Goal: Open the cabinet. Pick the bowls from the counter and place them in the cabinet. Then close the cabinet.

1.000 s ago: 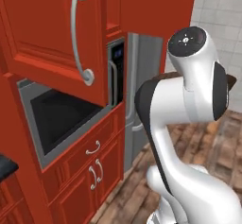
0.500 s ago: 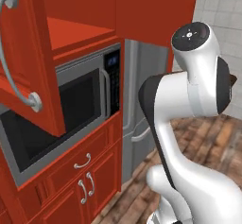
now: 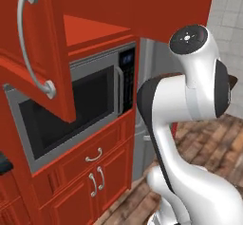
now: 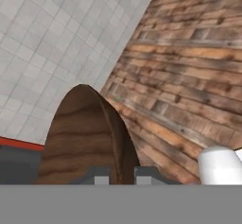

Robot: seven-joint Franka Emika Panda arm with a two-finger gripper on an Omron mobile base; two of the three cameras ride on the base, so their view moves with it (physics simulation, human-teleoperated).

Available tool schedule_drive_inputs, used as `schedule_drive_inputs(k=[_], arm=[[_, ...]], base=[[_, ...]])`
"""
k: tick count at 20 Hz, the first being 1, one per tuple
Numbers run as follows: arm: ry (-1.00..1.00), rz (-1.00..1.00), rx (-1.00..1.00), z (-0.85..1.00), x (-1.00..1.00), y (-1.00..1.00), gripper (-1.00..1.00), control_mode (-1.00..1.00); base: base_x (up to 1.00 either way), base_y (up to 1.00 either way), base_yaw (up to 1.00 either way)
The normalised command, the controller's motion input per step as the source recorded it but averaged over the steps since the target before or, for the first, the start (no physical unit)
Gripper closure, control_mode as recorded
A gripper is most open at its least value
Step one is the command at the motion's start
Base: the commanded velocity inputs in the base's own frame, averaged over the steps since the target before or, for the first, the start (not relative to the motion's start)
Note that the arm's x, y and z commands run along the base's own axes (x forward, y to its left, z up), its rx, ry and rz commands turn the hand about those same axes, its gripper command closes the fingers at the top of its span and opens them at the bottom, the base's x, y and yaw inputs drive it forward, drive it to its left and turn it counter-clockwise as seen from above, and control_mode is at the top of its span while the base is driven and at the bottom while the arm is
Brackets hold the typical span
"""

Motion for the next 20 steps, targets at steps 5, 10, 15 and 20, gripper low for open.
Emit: schedule_drive_inputs(k=[5, 10, 15, 20], arm=[[0.00, 0.00, 0.00, 0.00, 0.00, 0.00, 1.00, 1.00], [0.00, 0.00, 0.00, 0.00, 0.00, 0.00, 1.00, 1.00], [0.00, 0.00, 0.00, 0.00, 0.00, 0.00, 1.00, 1.00], [0.00, 0.00, 0.00, 0.00, 0.00, 0.00, 1.00, 1.00]], base=[[0.02, -0.14, 0.61], [0.05, -0.33, 0.77], [0.04, -0.70, 0.64], [0.04, -0.82, 0.35]])
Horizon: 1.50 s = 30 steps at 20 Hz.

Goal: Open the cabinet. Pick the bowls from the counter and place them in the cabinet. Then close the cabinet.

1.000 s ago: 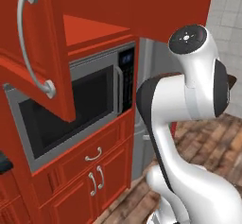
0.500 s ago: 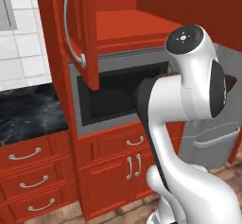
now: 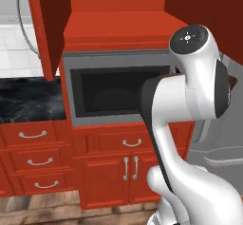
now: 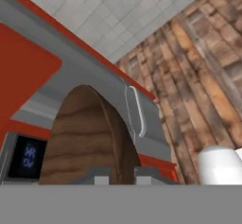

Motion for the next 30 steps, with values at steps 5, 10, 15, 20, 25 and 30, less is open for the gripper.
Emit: schedule_drive_inputs(k=[5, 10, 15, 20, 25, 30], arm=[[0.00, 0.00, 0.00, 0.00, 0.00, 0.00, 1.00, 1.00], [0.00, 0.00, 0.00, 0.00, 0.00, 0.00, 1.00, 1.00], [0.00, 0.00, 0.00, 0.00, 0.00, 0.00, 1.00, 1.00], [0.00, 0.00, 0.00, 0.00, 0.00, 0.00, 1.00, 1.00], [0.00, 0.00, 0.00, 0.00, 0.00, 0.00, 1.00, 1.00], [0.00, 0.00, 0.00, 0.00, 0.00, 0.00, 1.00, 1.00]], base=[[0.16, -0.24, 0.40], [0.04, 0.34, 0.22], [0.35, -0.47, 0.12], [0.15, -0.07, 0.00], [0.01, 0.00, -0.01], [0.00, 0.01, -0.02]])
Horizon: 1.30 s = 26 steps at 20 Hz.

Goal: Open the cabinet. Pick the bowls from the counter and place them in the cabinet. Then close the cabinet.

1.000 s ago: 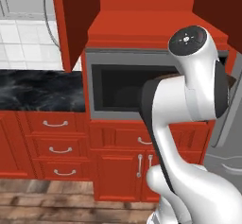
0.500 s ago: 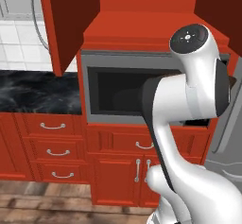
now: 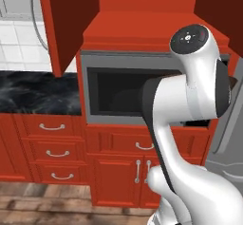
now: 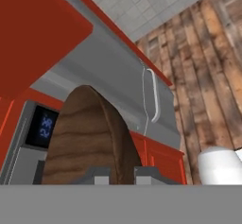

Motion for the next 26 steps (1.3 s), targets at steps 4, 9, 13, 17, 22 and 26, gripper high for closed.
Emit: schedule_drive_inputs(k=[4, 9, 13, 17, 22, 26], arm=[[0.00, 0.00, 0.00, 0.00, 0.00, 0.00, 1.00, 1.00], [0.00, 0.00, 0.00, 0.00, 0.00, 0.00, 1.00, 1.00], [0.00, 0.00, 0.00, 0.00, 0.00, 0.00, 1.00, 1.00], [0.00, 0.00, 0.00, 0.00, 0.00, 0.00, 1.00, 1.00], [0.00, 0.00, 0.00, 0.00, 0.00, 0.00, 1.00, 1.00], [0.00, 0.00, 0.00, 0.00, 0.00, 0.00, 1.00, 1.00]], base=[[0.00, 0.33, -0.22], [-0.02, 0.33, -0.31], [0.05, 0.42, -0.17], [0.20, 0.17, -0.02], [0.03, 0.06, 0.00], [0.00, -0.28, 0.00]])
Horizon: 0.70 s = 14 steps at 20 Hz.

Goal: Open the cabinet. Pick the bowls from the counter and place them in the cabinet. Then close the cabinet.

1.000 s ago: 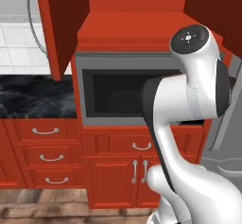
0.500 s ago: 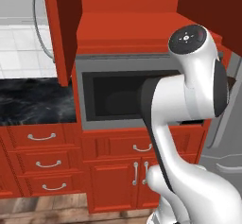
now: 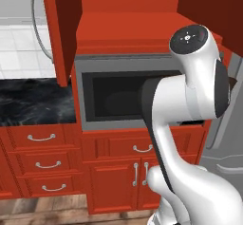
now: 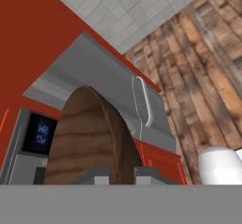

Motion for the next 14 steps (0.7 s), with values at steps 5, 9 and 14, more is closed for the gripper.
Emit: schedule_drive_inputs(k=[5, 9, 14], arm=[[0.00, 0.00, 0.00, 0.00, 0.00, 0.00, 1.00, 1.00], [0.00, 0.00, 0.00, 0.00, 0.00, 0.00, 1.00, 1.00], [-0.08, 0.00, 0.07, 0.11, -0.46, -0.11, 1.00, -1.00]], base=[[0.00, -0.21, 0.00], [-0.04, -0.22, 0.00], [-0.17, -0.06, 0.00]])
